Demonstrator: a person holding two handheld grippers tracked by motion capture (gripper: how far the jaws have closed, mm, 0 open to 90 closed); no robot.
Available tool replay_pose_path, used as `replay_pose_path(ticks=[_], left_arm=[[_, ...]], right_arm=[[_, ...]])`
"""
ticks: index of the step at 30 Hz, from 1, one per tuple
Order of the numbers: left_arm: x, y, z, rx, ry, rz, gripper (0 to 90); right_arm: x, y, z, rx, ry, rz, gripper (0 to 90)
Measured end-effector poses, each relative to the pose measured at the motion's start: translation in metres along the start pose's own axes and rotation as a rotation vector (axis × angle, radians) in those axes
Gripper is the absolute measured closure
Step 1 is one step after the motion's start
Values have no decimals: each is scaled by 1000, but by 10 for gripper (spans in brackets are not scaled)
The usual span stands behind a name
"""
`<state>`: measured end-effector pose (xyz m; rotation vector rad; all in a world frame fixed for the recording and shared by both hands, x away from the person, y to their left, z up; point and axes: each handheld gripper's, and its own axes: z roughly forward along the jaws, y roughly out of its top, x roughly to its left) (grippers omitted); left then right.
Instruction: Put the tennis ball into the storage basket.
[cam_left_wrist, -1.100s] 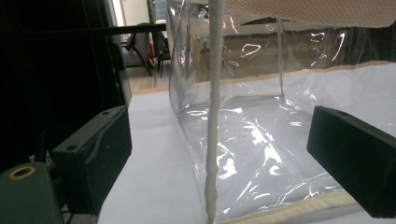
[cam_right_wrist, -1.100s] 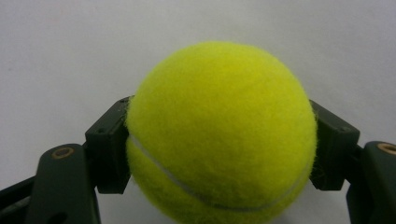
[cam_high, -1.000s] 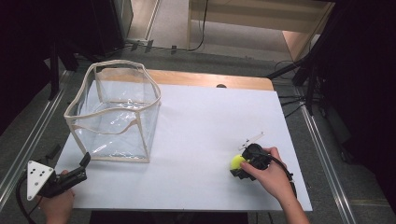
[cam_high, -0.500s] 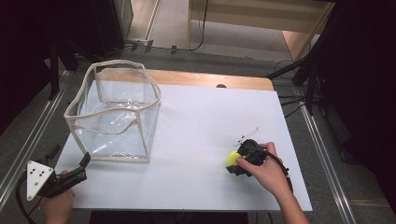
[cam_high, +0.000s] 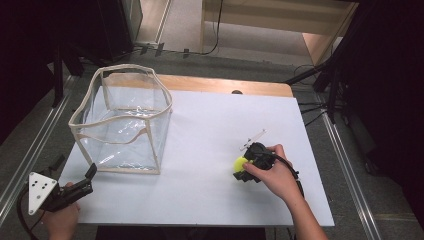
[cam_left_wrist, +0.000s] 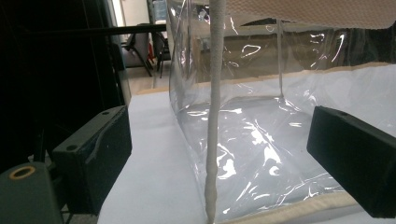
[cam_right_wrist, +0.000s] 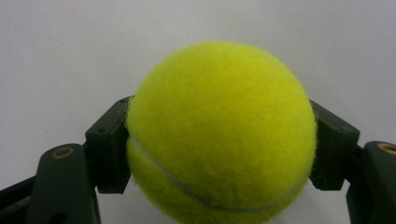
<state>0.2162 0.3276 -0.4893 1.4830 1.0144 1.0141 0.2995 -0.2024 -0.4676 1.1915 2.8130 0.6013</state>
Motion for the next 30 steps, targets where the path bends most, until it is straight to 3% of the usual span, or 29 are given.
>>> replay_pose_path(ticks=[30], left_arm=[[0,0,0,-5,-2,-5,69]], right_arm=[[19,66,12,3,43,-99,230]])
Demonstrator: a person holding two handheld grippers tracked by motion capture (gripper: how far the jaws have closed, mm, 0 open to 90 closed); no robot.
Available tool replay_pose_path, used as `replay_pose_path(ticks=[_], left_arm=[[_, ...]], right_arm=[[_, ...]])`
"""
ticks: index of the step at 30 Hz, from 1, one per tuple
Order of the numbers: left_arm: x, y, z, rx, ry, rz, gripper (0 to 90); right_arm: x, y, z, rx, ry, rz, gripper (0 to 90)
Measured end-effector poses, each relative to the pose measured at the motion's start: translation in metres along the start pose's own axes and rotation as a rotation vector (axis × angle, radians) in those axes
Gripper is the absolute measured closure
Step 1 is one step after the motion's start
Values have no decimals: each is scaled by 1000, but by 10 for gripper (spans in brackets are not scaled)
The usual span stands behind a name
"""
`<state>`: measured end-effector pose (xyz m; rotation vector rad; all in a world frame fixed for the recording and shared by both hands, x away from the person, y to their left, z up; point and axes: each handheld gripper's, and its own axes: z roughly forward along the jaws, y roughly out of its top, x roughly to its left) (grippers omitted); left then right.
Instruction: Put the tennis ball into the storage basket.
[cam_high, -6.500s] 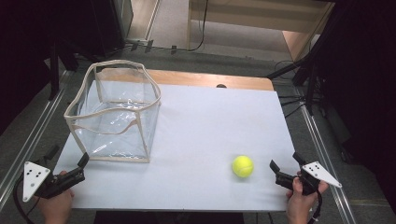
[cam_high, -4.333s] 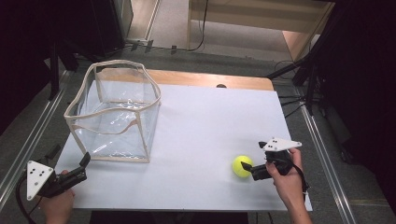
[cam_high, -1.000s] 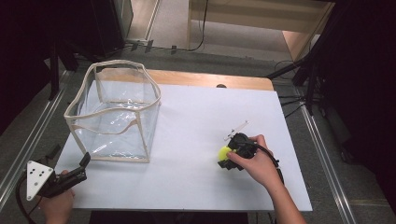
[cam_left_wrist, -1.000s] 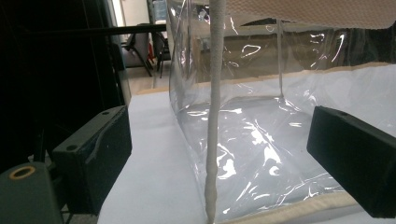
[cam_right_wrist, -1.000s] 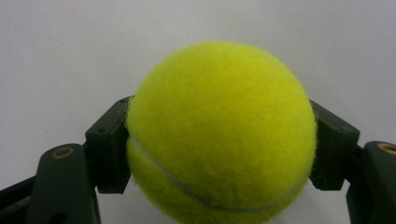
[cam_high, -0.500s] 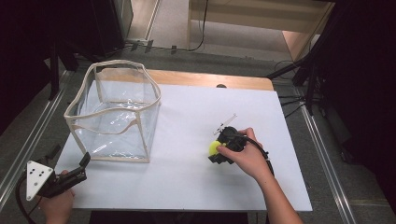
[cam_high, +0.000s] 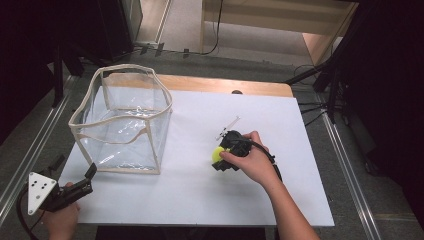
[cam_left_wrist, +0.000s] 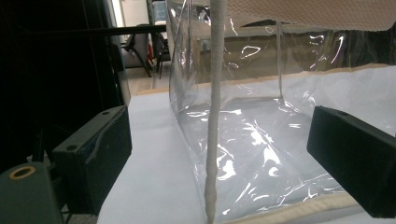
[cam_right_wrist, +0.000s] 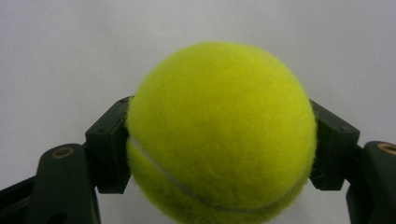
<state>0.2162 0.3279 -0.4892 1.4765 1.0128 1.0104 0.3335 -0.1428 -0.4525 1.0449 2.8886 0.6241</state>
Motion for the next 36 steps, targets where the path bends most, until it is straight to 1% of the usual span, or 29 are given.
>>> replay_pose_path(ticks=[1,2,4,6,7,9,11,13,14,21,24,28,29,32,36], left_arm=[[0,0,0,1,0,1,69],[0,0,0,1,0,1,69],[0,0,0,1,0,1,69],[0,0,0,0,0,-1,69],[0,0,0,0,1,-3,69],[0,0,0,1,1,-3,69],[0,0,0,1,-1,0,69],[0,0,0,2,0,-1,69],[0,0,0,3,0,-2,69],[0,0,0,2,0,-2,69],[0,0,0,2,0,-2,69],[0,0,0,3,0,-2,69],[0,0,0,2,0,-2,69],[1,0,0,3,0,1,69],[1,0,1,2,-1,1,69]], right_arm=[[1,2,0,4,2,5,229],[1,4,1,5,5,-5,230],[3,8,2,3,7,-4,230],[4,11,4,1,9,-15,230],[4,13,4,9,10,-19,230],[5,15,5,8,11,-20,230],[9,22,8,11,23,-40,230],[11,26,10,15,24,-49,230],[12,28,11,16,25,-62,230],[19,40,13,17,37,-80,230],[23,49,15,16,34,-103,230],[26,56,17,20,37,-110,230],[29,60,19,22,42,-122,230],[32,66,22,24,45,-139,230],[37,73,24,24,55,-149,230]])
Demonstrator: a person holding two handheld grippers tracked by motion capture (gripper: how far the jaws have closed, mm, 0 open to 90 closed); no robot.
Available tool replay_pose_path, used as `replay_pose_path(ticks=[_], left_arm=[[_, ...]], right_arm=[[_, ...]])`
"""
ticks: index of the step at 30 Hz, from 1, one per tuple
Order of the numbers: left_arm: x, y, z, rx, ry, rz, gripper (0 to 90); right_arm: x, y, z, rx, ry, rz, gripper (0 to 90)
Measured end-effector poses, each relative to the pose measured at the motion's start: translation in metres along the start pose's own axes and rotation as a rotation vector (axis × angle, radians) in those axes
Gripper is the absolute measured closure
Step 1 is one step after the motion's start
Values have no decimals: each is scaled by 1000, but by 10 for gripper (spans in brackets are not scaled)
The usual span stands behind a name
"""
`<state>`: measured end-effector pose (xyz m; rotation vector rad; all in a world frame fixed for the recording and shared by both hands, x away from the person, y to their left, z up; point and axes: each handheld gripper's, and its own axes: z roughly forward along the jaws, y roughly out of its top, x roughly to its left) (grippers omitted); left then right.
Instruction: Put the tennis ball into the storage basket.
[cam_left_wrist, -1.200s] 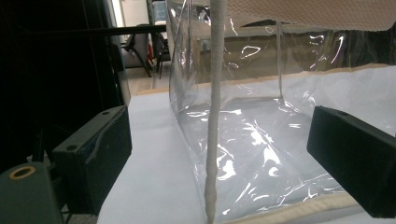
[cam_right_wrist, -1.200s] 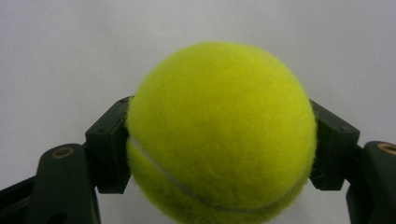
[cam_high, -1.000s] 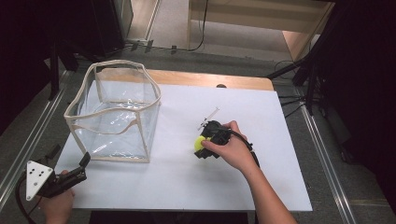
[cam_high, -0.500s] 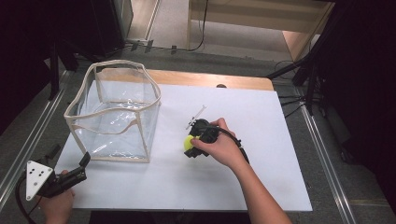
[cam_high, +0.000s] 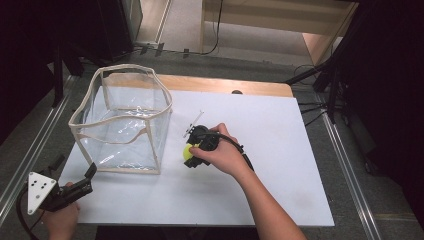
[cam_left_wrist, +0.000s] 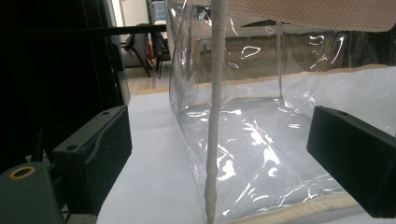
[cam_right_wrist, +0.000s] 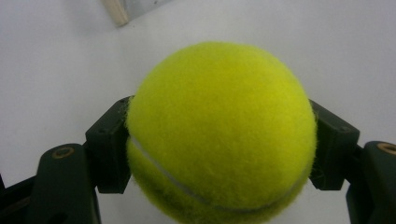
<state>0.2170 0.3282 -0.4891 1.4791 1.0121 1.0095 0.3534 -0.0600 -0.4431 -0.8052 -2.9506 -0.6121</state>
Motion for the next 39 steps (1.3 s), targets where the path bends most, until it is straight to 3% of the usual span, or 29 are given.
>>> replay_pose_path(ticks=[18,39], left_arm=[[0,0,0,1,0,-4,69],[0,0,1,1,2,-2,69]], right_arm=[[9,25,-4,-11,20,-38,230],[16,55,-41,-44,63,-86,232]])
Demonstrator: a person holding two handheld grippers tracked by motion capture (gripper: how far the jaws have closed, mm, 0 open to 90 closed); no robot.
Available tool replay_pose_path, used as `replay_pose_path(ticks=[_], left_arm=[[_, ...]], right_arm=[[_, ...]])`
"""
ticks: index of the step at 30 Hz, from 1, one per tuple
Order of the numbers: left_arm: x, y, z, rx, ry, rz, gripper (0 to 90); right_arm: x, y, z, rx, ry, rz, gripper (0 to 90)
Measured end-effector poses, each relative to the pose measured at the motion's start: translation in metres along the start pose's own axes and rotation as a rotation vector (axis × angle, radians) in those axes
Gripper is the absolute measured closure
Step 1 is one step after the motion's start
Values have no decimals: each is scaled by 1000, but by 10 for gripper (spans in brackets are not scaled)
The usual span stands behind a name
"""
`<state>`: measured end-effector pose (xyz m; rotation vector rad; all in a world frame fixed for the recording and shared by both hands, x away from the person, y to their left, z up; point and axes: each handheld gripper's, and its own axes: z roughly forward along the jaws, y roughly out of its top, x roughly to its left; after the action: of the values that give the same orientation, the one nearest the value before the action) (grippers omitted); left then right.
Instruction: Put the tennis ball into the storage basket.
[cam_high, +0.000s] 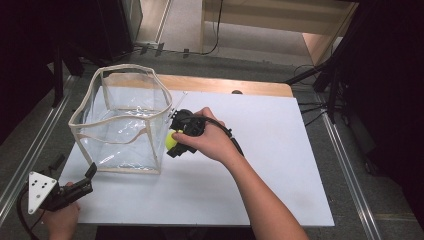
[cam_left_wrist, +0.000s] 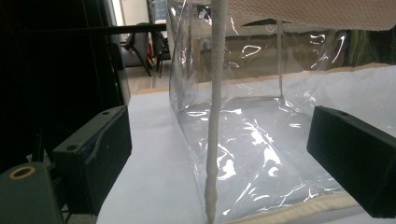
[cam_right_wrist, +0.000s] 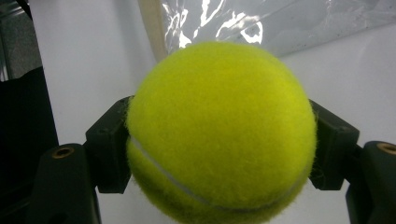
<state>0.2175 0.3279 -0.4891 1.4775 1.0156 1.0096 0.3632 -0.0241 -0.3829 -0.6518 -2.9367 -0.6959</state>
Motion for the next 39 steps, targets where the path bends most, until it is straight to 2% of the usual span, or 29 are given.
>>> replay_pose_path(ticks=[21,39], left_arm=[[0,0,0,6,2,0,69],[0,0,0,-2,0,-8,69]], right_arm=[[2,22,-31,-7,-4,-48,232],[0,40,-52,-14,-9,-53,233]])
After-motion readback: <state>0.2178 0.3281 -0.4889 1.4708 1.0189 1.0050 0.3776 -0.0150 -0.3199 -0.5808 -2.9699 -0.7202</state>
